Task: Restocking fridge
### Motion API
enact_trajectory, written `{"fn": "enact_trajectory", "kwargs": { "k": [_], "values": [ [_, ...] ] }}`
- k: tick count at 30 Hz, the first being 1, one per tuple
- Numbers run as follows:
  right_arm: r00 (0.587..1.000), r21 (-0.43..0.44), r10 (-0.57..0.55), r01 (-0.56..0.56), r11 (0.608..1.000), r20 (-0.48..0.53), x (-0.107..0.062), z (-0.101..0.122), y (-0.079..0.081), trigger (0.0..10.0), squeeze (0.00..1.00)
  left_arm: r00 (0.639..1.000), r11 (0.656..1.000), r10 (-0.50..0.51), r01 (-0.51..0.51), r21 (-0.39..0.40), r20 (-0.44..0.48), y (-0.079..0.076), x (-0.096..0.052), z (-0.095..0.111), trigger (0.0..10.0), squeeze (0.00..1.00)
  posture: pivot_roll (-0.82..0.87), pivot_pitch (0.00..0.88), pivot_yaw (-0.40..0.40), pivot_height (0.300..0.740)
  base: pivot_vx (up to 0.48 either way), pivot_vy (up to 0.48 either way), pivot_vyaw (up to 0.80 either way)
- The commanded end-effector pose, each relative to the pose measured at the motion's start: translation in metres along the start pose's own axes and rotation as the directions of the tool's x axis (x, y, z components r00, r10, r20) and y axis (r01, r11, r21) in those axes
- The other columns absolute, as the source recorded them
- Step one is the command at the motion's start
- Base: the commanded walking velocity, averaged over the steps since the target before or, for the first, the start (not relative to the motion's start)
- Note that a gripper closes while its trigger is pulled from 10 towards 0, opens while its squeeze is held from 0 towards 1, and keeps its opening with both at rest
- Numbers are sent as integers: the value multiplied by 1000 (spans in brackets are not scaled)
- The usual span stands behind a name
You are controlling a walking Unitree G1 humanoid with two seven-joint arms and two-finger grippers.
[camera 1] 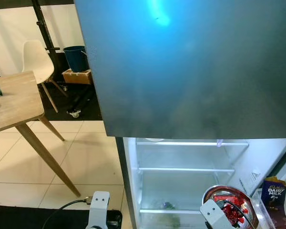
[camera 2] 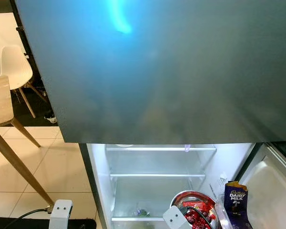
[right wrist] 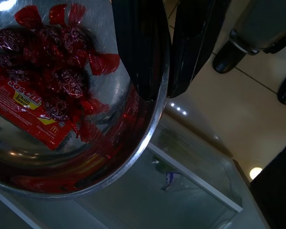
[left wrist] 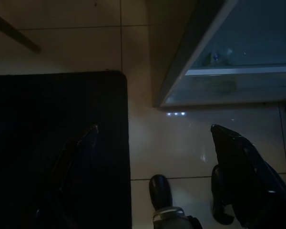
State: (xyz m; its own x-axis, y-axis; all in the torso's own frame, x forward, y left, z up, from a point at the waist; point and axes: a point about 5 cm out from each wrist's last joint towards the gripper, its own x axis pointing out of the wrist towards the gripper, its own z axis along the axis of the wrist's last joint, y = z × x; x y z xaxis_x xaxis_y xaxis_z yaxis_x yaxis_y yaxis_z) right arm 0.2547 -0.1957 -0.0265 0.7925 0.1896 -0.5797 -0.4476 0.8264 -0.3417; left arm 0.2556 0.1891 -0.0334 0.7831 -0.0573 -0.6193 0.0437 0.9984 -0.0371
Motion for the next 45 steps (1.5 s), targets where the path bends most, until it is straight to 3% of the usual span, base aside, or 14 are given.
{"fn": "enact_trajectory", "kwargs": {
  "k": [1,11,17,38,45],
  "values": [
    [1000,-1,-7,7,1000,5,0,1,-2,10000,0,999,1000,10,-10,11,-35,5,-3,-8,10000,0,-107,114,24,740,0,0,0],
    [1000,-2,0,0,1000,10,1,4,0,10000,0,998,1000,7,-6,23,-60,5,-3,-12,10000,0,-105,109,24,740,0,0,0],
    [1000,0,0,0,1000,6,1,3,1,10000,0,998,1000,1,0,30,-62,5,-3,-12,10000,0,-105,105,26,740,0,480,0],
    [1000,11,-5,5,1000,-4,0,-2,3,10000,0,998,996,2,3,86,-58,3,-1,-6,10000,0,-104,93,37,740,0,-59,0],
    [1000,-3,-7,7,1000,29,2,7,1,10000,0,999,994,15,-10,108,-44,6,-1,-3,10000,0,-103,102,40,740,0,0,0]
  ]
}}
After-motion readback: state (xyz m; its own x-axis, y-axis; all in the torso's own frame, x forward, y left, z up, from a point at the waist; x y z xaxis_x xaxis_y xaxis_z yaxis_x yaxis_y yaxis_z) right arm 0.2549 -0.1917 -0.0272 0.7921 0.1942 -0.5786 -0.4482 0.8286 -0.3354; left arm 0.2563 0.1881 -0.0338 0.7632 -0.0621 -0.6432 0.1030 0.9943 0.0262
